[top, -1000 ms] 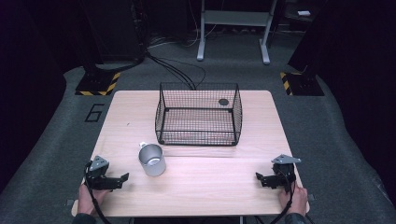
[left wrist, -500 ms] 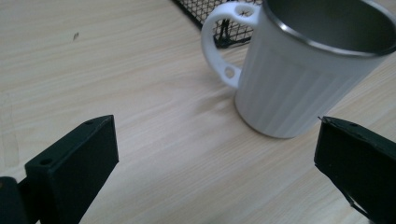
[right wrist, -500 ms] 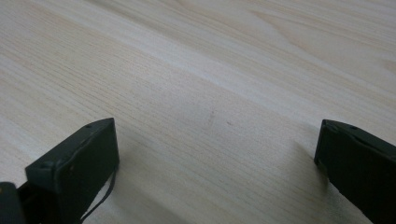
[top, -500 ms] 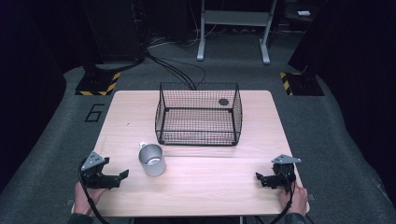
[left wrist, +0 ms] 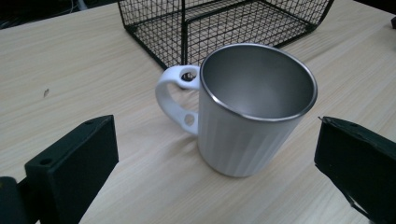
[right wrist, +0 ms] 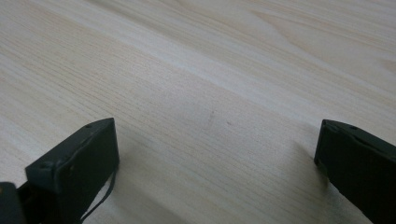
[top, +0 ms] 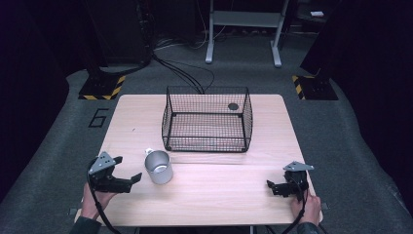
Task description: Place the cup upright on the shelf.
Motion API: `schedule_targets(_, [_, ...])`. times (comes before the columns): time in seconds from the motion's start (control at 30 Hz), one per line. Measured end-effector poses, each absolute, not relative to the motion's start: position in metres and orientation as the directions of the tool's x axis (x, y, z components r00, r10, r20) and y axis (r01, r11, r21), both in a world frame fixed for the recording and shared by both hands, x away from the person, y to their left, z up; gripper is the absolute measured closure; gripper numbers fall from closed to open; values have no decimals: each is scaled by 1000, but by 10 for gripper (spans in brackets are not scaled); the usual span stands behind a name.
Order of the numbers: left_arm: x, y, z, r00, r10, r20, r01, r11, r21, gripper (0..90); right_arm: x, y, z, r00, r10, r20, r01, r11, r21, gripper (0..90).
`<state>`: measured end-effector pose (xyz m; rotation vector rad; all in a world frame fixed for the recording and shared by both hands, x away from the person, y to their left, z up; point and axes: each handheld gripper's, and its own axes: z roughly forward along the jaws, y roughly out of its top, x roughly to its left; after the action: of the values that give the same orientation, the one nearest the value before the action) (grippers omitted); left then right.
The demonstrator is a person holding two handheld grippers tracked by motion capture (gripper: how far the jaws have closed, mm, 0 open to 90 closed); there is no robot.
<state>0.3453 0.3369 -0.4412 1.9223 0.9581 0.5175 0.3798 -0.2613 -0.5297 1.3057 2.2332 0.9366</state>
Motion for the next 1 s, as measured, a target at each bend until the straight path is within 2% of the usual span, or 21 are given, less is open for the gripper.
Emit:
schedule_targets(0.5, [370,300,-437,701,713,-10,373,-355,857,0,380,-261,-530,-491,871,2,612,344,712,0])
schedule_targets(1.0, [386,282,-445,731,683,-12,370,-382,847,0,380,-261,-530,-492,871,1,612,344,712,0])
